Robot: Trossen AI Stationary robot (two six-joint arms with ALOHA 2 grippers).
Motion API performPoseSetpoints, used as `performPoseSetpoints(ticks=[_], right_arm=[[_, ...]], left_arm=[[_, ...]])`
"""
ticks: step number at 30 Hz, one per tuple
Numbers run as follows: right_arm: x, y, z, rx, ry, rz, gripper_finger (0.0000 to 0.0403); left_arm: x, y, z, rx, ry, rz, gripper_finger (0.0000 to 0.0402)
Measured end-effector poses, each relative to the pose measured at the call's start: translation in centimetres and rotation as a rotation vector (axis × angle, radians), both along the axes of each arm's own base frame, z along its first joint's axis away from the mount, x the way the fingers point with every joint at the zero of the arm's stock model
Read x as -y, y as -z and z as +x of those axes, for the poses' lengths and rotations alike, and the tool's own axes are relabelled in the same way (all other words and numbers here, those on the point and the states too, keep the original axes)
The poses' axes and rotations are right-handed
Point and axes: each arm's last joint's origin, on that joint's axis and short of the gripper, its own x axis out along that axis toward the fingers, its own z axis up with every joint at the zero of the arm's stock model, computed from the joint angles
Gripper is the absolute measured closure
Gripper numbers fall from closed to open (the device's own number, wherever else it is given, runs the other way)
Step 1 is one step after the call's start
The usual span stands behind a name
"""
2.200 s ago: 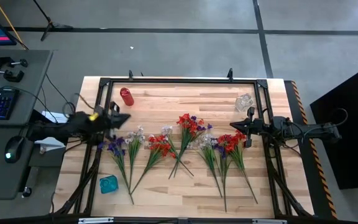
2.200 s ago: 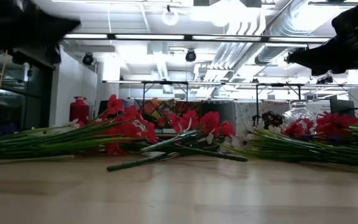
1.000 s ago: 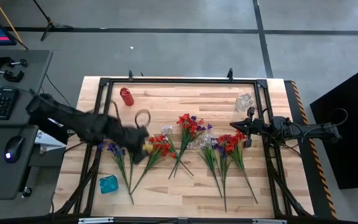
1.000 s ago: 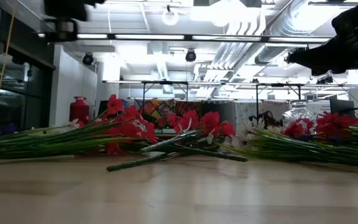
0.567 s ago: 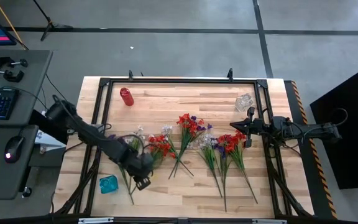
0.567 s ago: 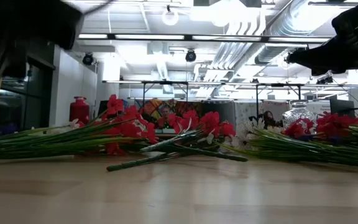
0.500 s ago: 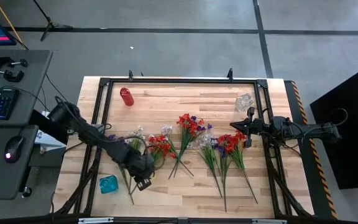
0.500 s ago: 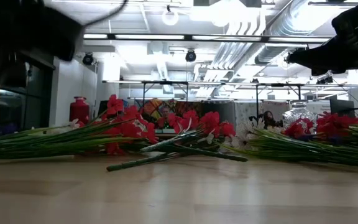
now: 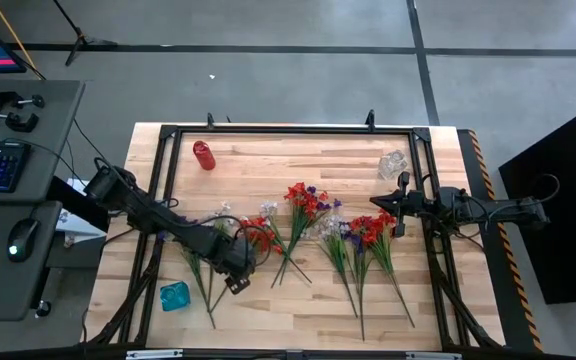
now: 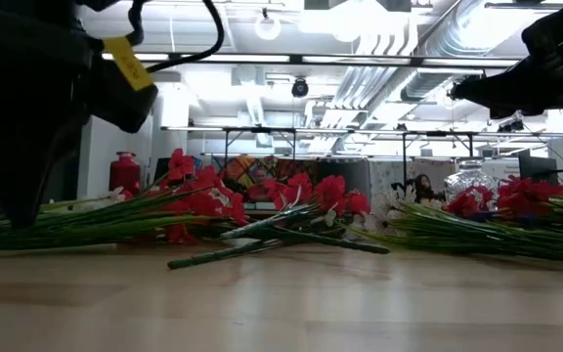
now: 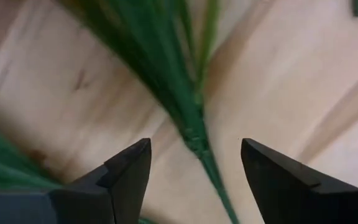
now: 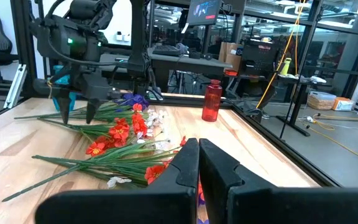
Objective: Sort flowers into vase by color
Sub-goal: Put the left red flowers into the red vase
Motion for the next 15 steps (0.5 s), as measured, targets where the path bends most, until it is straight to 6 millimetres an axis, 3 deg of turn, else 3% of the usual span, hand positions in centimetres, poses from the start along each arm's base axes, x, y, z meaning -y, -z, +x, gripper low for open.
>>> performPoseSetpoints(ticks=[5,15], right_arm=[[0.0,0.0,0.0,0.0,0.0,0.0,0.0402],[0.0,0.0,0.0,0.0,0.0,0.0,0.0402]], left_arm=[[0.2,0.2,0.1,0.035,-0.047,0.061,0.0161],[0.5,2.6,0.6,-0.039,-0.042,0.077,0.0163]])
